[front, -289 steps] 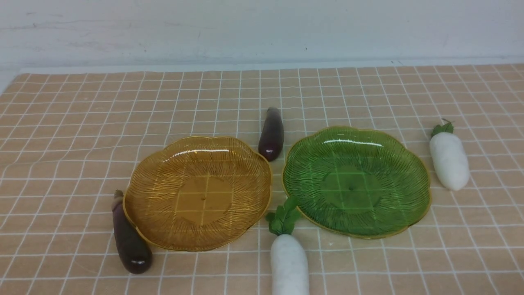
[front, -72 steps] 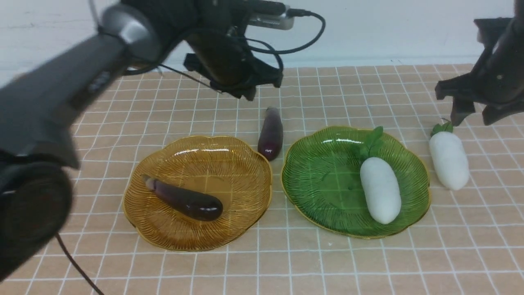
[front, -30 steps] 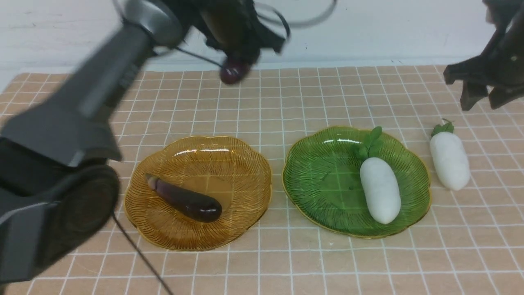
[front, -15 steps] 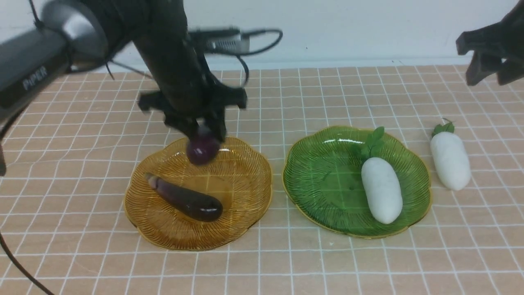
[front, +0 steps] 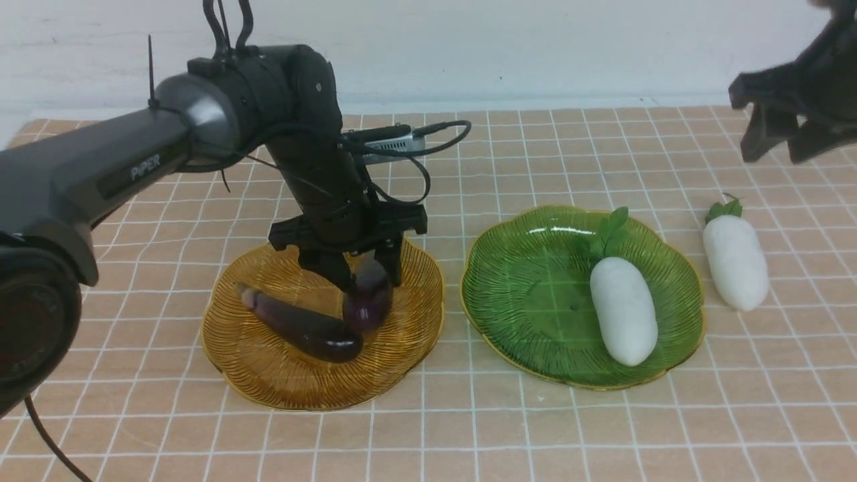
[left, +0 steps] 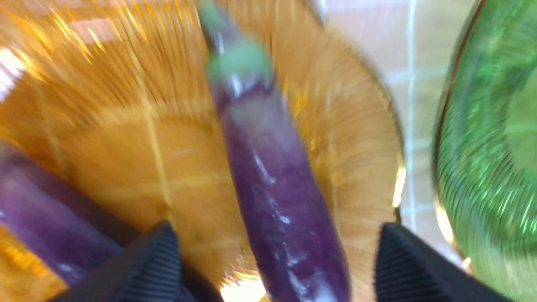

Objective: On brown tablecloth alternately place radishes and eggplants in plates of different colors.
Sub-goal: 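Pick up the eggplant and place it in the yellow plate, then place the white radish on the plate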

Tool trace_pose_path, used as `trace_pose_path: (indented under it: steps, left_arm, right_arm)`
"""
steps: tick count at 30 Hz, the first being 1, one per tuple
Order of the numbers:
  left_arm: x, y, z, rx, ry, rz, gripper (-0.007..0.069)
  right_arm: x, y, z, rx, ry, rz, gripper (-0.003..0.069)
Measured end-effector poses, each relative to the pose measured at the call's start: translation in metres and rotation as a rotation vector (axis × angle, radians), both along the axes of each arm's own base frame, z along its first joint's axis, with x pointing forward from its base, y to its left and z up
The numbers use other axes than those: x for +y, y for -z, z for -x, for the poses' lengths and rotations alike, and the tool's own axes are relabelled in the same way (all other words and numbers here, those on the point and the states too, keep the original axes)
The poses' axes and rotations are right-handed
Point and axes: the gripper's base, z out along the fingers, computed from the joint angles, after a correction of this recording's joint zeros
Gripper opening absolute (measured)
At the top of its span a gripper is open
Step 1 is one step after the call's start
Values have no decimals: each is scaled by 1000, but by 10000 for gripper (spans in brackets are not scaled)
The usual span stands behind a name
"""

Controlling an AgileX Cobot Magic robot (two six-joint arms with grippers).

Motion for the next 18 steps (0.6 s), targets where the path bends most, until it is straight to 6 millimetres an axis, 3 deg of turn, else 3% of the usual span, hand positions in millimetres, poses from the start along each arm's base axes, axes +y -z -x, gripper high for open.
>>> trace_pose_path:
  steps: [3,7,10,11,14,18]
  left_arm:
    - [2,-21,-2,-79,28,-11,401]
    - [6,-52,8,-152,65,-7,108]
    - [10,-77,19,-212,79,7,24]
    - [12,-86,24,-230,81,12,14]
    - [20,-115,46,-290,85,23,-2]
    - [32,-136,72,-331,85,15,-4]
  right_arm:
    - [1,29,-12,-4,1,6,634]
    - [1,54,-20,2,4,7,620]
    - [1,58,-21,9,4,8,486]
    - [0,56,-21,9,2,15,472]
    - [-2,44,-26,5,3,35,484]
    - [-3,18,-27,9,27,24,484]
